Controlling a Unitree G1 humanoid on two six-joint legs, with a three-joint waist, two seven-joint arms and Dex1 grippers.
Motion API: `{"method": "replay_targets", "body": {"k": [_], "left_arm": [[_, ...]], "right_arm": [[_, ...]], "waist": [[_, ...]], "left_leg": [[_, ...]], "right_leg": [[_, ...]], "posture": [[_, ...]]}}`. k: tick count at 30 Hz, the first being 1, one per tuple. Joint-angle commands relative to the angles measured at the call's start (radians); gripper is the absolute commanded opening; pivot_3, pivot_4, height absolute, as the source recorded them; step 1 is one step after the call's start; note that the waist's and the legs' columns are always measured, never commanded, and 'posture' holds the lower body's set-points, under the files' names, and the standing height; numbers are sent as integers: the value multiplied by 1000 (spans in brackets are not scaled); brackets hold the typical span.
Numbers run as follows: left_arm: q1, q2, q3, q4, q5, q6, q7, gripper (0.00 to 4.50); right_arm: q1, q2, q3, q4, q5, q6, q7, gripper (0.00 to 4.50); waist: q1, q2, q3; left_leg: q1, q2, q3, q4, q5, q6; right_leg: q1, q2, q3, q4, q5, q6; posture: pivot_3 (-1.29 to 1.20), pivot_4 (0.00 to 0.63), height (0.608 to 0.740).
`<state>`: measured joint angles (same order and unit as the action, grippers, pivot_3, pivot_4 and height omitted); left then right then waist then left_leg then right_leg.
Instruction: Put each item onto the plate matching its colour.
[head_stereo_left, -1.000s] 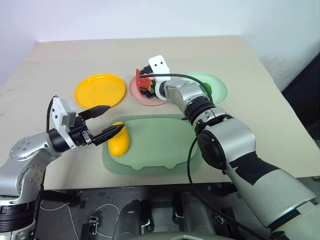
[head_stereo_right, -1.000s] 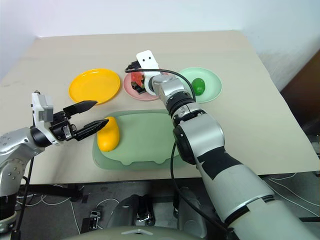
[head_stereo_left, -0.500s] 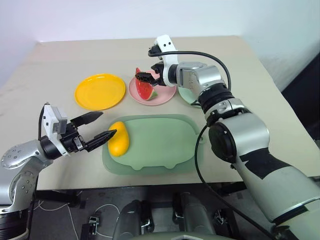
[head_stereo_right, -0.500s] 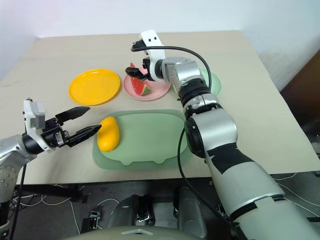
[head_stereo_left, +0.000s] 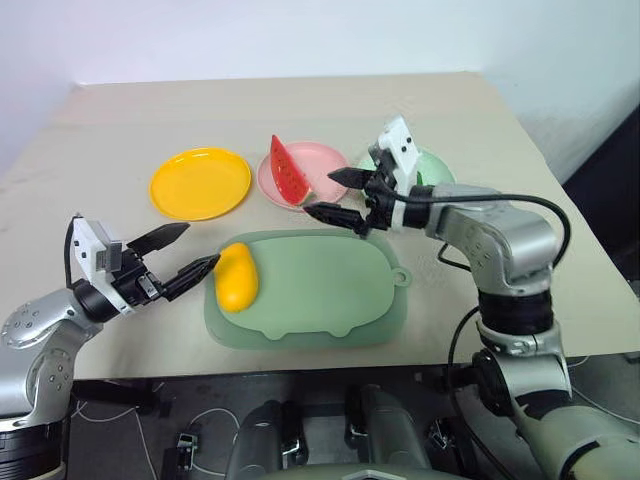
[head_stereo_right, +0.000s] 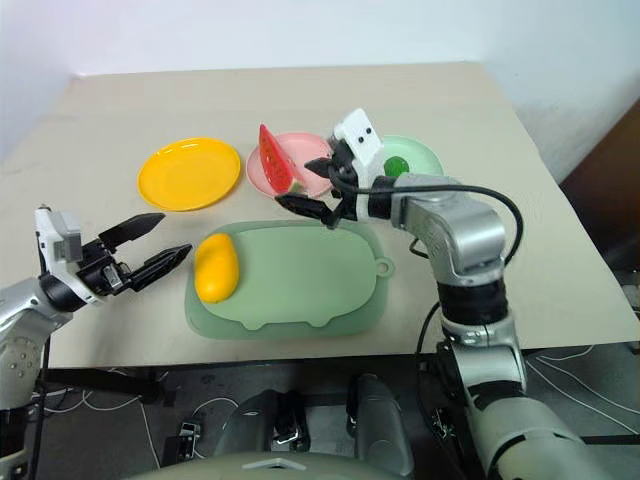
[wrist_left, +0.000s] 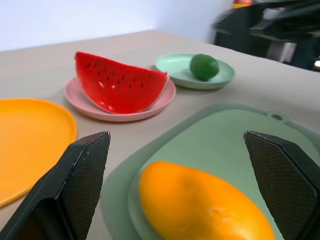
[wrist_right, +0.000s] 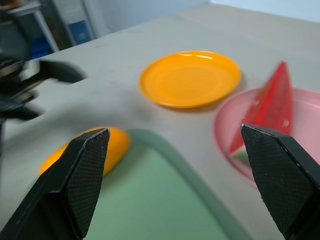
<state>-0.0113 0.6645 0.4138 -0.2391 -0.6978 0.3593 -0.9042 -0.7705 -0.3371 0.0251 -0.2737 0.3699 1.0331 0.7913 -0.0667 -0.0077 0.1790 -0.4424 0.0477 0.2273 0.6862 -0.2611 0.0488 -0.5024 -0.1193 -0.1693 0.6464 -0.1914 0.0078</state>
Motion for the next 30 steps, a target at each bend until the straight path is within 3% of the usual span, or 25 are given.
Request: {"method": "replay_targets", "body": {"k": [1, 5, 8, 11, 21, 30], "left_arm": [[2, -17, 24, -61, -26, 32, 75, 4500], [39, -27, 25, -102, -32, 67, 124, 4500], [95, -41, 18, -173, -39, 123, 197, 4500], [124, -37, -1, -213, -27, 170, 244, 4500], [67, -93, -113, -256, -35, 283, 386, 4500], [-75, -157, -224, -186, -30, 483, 560, 4500]], "right_arm": [[17, -40, -6, -48, 29, -1, -16, 4454], [97, -142, 34, -64, -7, -154, 44, 4454], [166, -220, -26, -81, 68, -210, 136, 4454], [207, -231, -72, -91, 111, -268, 151, 4454], [234, -228, -20, -86, 101, -303, 88, 4454], [217, -254, -32, -50, 88, -344, 63, 4454]], "waist": [[2, 0, 0], [19, -1, 0], [27, -1, 0], [28, -1, 0], [43, -1, 0], [56, -1, 0]], "left_leg": [[0, 0, 0, 0, 0, 0], [0, 0, 0, 0, 0, 0], [0, -1, 0, 0, 0, 0], [0, 0, -1, 1, 0, 0], [1, 0, -4, 2, 0, 1], [1, 0, -6, 6, -1, 1]], "right_leg": [[0, 0, 0, 0, 0, 0], [1, 0, 0, -1, 0, 0], [1, 0, 0, -2, 0, 0], [2, 0, -1, -2, 0, 0], [7, 1, -3, -6, -2, -3], [9, 1, -5, -6, -2, -2]], "posture": [[0, 150, 696], [0, 150, 696], [0, 150, 696], [0, 150, 696], [0, 150, 696], [0, 150, 696]]}}
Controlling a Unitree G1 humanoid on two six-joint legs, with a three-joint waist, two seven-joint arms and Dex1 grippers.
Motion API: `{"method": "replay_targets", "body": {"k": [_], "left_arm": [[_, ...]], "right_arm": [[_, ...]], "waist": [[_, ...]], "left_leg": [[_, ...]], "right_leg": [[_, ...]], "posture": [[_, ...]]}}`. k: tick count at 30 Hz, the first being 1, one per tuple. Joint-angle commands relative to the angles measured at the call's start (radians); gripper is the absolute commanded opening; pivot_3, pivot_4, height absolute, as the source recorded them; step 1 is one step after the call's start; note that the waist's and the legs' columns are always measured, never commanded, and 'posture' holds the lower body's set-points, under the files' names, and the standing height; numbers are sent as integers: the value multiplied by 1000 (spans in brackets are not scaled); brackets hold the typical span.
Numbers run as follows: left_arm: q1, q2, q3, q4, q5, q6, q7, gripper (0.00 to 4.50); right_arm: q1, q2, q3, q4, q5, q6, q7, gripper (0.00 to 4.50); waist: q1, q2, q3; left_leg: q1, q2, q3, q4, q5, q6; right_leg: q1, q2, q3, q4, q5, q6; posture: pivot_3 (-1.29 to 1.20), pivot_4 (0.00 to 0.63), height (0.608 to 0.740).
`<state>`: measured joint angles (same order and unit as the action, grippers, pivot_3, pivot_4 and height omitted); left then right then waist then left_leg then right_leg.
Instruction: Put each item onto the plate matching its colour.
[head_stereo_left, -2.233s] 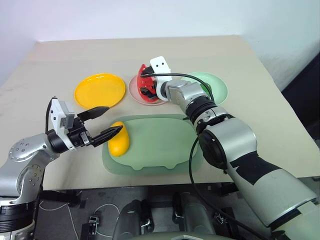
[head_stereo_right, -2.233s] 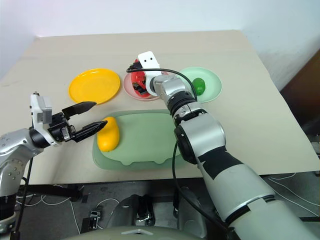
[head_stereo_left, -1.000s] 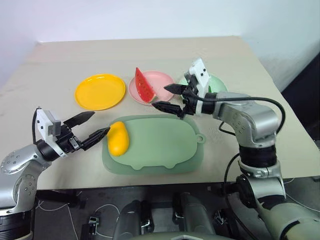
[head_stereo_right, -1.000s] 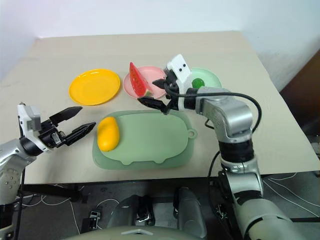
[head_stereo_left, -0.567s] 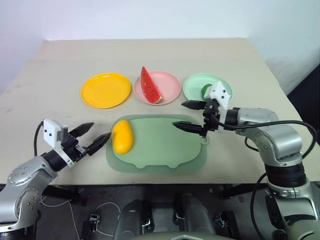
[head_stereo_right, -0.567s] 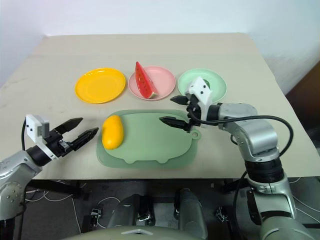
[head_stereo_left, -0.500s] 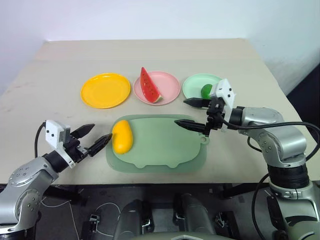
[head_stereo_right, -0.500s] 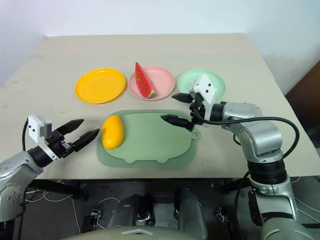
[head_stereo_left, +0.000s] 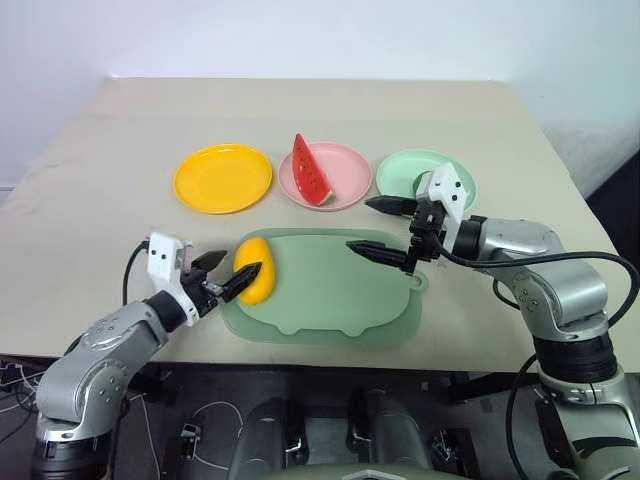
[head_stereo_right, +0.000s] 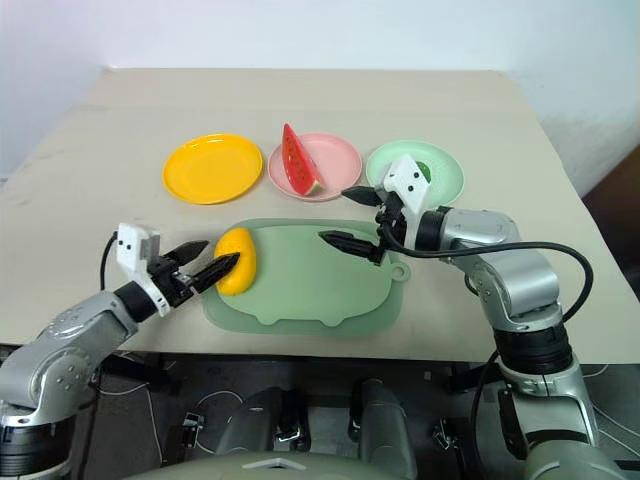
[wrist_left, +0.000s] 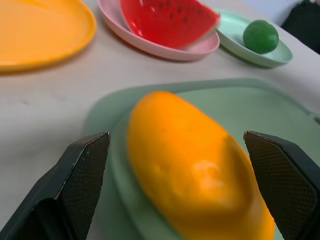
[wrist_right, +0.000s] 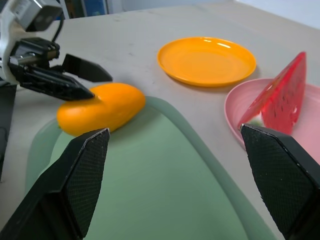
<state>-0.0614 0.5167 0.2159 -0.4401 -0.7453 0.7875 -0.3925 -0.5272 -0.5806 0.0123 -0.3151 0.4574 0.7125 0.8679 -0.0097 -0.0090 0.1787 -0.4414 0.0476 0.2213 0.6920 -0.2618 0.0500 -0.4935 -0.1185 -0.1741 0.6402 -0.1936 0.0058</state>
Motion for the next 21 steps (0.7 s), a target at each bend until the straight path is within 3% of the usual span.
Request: {"method": "replay_targets", "body": {"k": [1, 9, 12, 15, 21], "left_arm": [[-41, -23, -34, 28, 6, 84, 64, 4500], [-139, -99, -51, 101, -21, 220, 143, 4500], [-154, -91, -53, 91, -36, 230, 125, 3958], [-167, -81, -44, 91, -31, 235, 127, 3121], [-189, -47, 16, 64, -68, 222, 83, 3096]], "right_arm": [[-27, -10, -17, -7, -2, -27, -17, 4454], [-38, -7, -6, 3, -21, -56, -39, 4454], [-47, -7, -8, 16, -27, -69, -47, 4500], [-50, -7, 1, 28, -39, -78, -55, 4500], [-32, -18, 9, 16, -49, -81, -55, 4500]], "waist": [[0, 0, 0], [-2, 0, -1], [-2, 0, -1], [-2, 0, -1], [-1, 0, 0]], "left_leg": [[0, 0, 0, 0, 0, 0], [0, 0, -2, 4, 0, 0], [0, 0, -2, 5, 0, 0], [0, 0, -2, 5, 0, 0], [-1, 0, -3, 6, 0, 0]], "right_leg": [[1, 0, 0, 0, 0, 0], [2, 0, -1, 4, 1, 4], [2, 0, -1, 5, 1, 4], [2, 0, -1, 5, 1, 4], [1, 0, -1, 5, 1, 3]], "posture": [[0, 150, 696], [0, 150, 696], [0, 150, 696], [0, 150, 696], [0, 150, 696]]}}
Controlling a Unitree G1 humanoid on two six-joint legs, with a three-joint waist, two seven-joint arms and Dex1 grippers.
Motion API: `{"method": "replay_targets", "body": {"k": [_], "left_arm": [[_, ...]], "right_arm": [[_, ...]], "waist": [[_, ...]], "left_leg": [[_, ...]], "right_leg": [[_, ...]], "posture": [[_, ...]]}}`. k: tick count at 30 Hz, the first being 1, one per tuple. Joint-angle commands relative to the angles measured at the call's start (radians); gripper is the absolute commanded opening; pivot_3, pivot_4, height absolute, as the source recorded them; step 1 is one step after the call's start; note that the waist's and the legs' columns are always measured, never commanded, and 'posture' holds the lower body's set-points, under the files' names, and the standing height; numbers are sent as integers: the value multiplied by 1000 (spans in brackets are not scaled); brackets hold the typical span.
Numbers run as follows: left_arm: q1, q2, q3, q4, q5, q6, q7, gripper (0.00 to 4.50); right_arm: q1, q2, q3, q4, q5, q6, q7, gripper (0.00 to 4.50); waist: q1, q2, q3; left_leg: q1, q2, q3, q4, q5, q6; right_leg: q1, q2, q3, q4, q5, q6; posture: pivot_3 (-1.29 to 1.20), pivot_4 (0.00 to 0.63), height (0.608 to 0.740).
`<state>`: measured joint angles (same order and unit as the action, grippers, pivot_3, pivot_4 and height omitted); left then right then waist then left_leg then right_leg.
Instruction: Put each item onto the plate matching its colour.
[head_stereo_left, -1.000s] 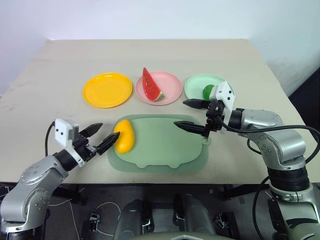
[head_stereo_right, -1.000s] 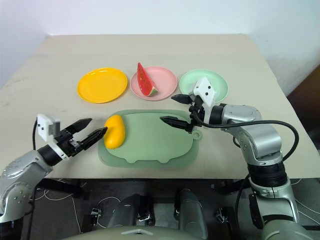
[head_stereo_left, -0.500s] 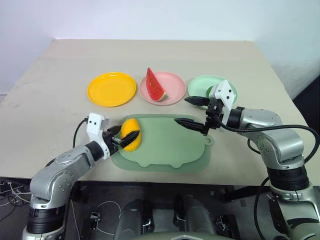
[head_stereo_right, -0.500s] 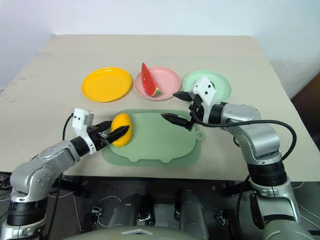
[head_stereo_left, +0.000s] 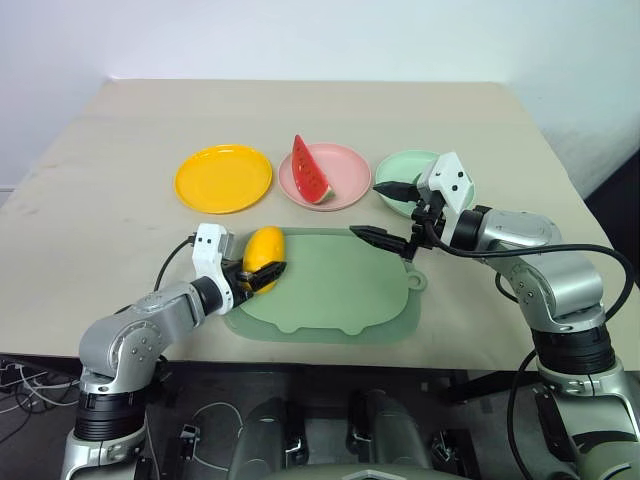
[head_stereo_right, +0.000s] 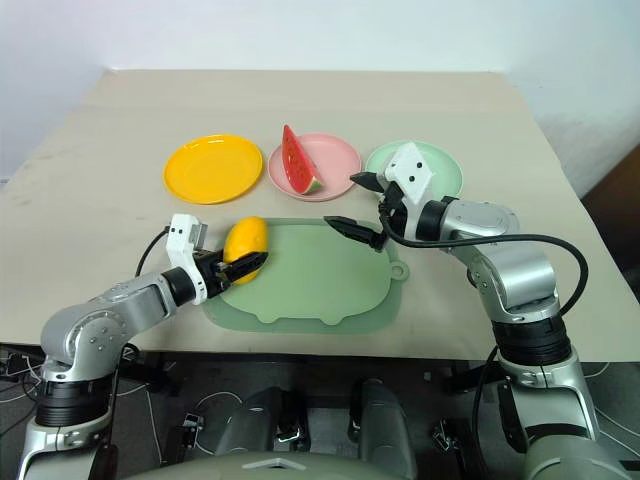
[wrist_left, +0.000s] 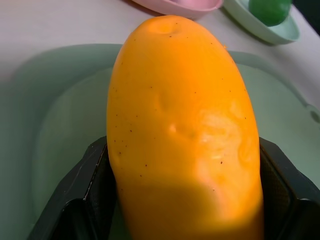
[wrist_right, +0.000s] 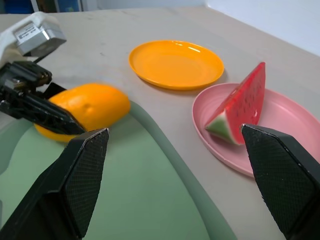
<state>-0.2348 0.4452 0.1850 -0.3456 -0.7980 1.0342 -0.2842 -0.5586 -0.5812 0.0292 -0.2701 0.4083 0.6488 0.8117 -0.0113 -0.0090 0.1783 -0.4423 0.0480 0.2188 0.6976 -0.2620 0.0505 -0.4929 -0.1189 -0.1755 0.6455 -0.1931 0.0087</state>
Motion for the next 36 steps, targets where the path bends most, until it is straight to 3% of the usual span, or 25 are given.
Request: {"method": "replay_targets", "body": {"k": [1, 4, 8, 14, 23, 29, 33, 36], "left_arm": [[-27, 39, 72, -32, -8, -52, -35, 3096], [-77, 82, 114, 11, 65, -149, -34, 3096], [-236, 131, 148, 216, 149, -228, 0, 3096], [-471, 127, 11, 593, 363, -457, -58, 3096], [-805, 32, -40, 1261, 549, -801, -82, 3096], [-858, -13, -63, 1487, 638, -931, -77, 3096], [-859, -11, -55, 1547, 665, -943, -60, 4330], [-863, 6, -42, 1559, 671, -958, -76, 4456]], "right_arm": [[5, -18, -12, -39, 8, -10, 3, 4500], [20, -15, -23, -65, 36, 13, 3, 4500], [46, 6, -16, -98, 55, 35, -22, 4500], [67, 31, 19, -110, 34, 23, -59, 4500], [67, 47, 21, -92, 19, 14, -107, 4500], [73, 47, 30, -95, 4, 6, -117, 4500], [73, 46, 24, -98, 6, 9, -122, 4500], [74, 44, 22, -102, 8, 11, -123, 4500]], "waist": [[1, 0, 0], [2, -1, 0], [3, -1, 0], [6, -1, 0], [-1, -2, 1], [-5, -3, 1], [-6, -4, 2], [-5, -4, 2]], "left_leg": [[0, 0, 0, 0, 0, 0], [-1, 0, -1, 0, 0, 0], [-1, 0, -1, 1, 0, 0], [-2, 0, -1, 1, -1, 1], [-3, 0, 0, 1, -1, 2], [-3, 0, 0, 1, -1, 2], [-3, 0, 0, 1, -1, 2], [-3, 0, 0, 1, -1, 2]], "right_leg": [[0, 0, 0, 0, 0, 0], [-1, 0, -1, 0, -1, -2], [0, 0, -1, 0, -1, -2], [0, 0, -1, -1, 1, -1], [-2, 0, -1, 0, 1, -1], [-3, 0, -1, 0, 1, 0], [-3, 0, -1, 1, 1, 0], [-3, 0, -1, 1, 1, 0]], "posture": [[0, 150, 696], [0, 150, 696], [0, 150, 696], [0, 150, 696], [0, 150, 696], [0, 150, 696], [0, 150, 696], [0, 150, 696]]}}
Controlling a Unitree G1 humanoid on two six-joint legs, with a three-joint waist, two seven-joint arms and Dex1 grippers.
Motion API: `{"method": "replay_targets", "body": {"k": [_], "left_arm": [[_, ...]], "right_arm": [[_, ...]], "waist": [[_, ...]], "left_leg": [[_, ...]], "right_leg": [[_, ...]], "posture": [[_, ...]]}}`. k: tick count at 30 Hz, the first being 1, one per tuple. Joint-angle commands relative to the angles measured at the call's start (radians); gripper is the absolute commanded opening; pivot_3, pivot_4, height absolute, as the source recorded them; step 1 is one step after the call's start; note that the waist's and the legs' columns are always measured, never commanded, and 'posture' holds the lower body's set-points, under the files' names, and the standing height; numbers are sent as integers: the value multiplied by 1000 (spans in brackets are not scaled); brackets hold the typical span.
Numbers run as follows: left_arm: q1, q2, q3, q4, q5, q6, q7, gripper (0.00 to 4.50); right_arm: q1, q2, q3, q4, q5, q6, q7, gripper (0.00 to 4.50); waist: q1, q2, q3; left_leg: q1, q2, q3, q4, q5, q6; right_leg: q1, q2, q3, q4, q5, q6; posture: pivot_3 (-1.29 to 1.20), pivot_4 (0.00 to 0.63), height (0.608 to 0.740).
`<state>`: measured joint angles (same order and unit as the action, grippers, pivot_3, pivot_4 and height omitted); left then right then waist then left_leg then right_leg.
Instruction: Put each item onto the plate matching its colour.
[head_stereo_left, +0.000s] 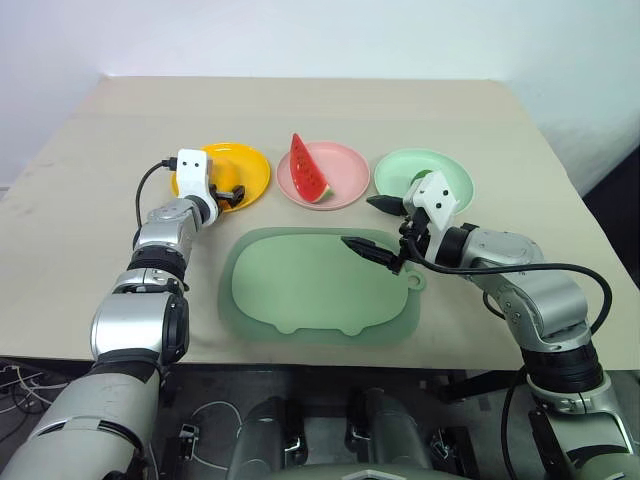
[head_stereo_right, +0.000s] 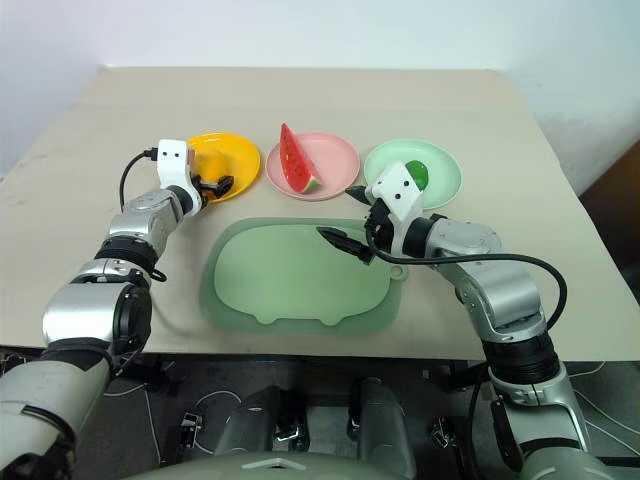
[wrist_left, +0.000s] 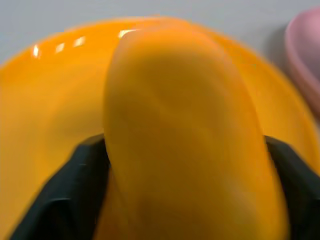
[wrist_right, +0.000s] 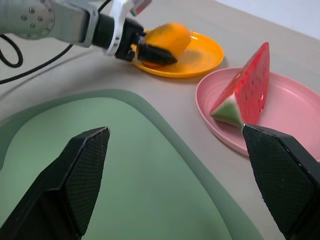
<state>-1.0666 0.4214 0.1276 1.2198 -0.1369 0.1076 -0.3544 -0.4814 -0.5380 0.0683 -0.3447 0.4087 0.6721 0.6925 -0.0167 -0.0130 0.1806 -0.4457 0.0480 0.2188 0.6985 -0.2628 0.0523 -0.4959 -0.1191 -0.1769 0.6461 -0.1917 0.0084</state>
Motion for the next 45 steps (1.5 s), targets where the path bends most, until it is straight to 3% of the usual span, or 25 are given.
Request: {"method": "replay_targets", "body": {"k": [1, 7, 10, 16, 20, 27, 30, 35, 39, 45], "left_arm": [[-33, 33, 15, -8, 14, -36, -16, 4456], [-21, 53, 2, -121, 20, -74, -118, 4456], [36, 71, -3, -268, 26, -102, -150, 4456], [383, 143, 56, -889, -135, 23, -331, 4456], [588, 159, 136, -1186, -263, 133, -339, 4456], [883, 128, 222, -1450, -340, 173, -295, 4456], [994, 87, 230, -1502, -344, 142, -281, 4456], [1042, 36, 240, -1464, -333, 74, -255, 4456], [1029, 29, 247, -1410, -332, 19, -257, 4456], [956, 51, 302, -1278, -343, -31, -244, 4456]], "right_arm": [[-3, 1, -19, -28, 9, -11, -3, 4500], [-7, 1, -40, -20, 23, -21, 3, 4500], [-13, 8, -62, -11, 40, -18, -1, 4500], [24, 62, -135, 5, 60, -63, -66, 4500], [55, 99, -171, -26, 79, -61, -108, 4500], [178, 150, -203, -119, 88, -108, -185, 4500], [265, 155, -216, -170, 88, -121, -206, 4500], [369, 143, -239, -227, 128, -99, -214, 4500], [401, 142, -231, -237, 120, -111, -228, 4500], [479, 89, -216, -262, 101, -129, -189, 4500]], "waist": [[1, 0, 0], [5, -1, 1], [1, -1, 1], [-20, -1, 0], [-20, -1, 1], [-1, 0, 0], [7, 0, 0], [12, 0, 0], [5, 1, -1], [11, 0, -1]], "left_leg": [[0, 0, 0, 0, 0, 0], [0, 0, 0, 1, 0, 0], [-1, 0, 0, 1, 0, 0], [1, 0, 0, -1, 0, 0], [1, 0, 0, 0, 0, 0], [2, 0, 0, 0, 0, 0], [2, 0, 0, 0, -1, 0], [2, 0, -1, 0, -1, 2], [2, 1, -1, -2, -5, 8], [2, 1, -1, -4, -2, 2]], "right_leg": [[0, 0, 0, 0, 0, 0], [0, 0, 0, 0, 0, 0], [0, 0, 0, 0, 0, 0], [0, 0, 0, 2, 0, 0], [1, 0, 0, 3, 0, 0], [3, 0, 1, 0, -4, 1], [3, 0, 1, 0, -4, 1], [4, 0, 1, -3, -4, 0], [6, 1, 1, -8, -4, -1], [5, 2, 0, -11, -4, -1]], "posture": [[0, 150, 696], [0, 150, 696], [0, 150, 696], [0, 150, 696], [0, 150, 696], [0, 150, 696], [0, 150, 696], [0, 150, 696], [0, 150, 696], [0, 150, 696]]}}
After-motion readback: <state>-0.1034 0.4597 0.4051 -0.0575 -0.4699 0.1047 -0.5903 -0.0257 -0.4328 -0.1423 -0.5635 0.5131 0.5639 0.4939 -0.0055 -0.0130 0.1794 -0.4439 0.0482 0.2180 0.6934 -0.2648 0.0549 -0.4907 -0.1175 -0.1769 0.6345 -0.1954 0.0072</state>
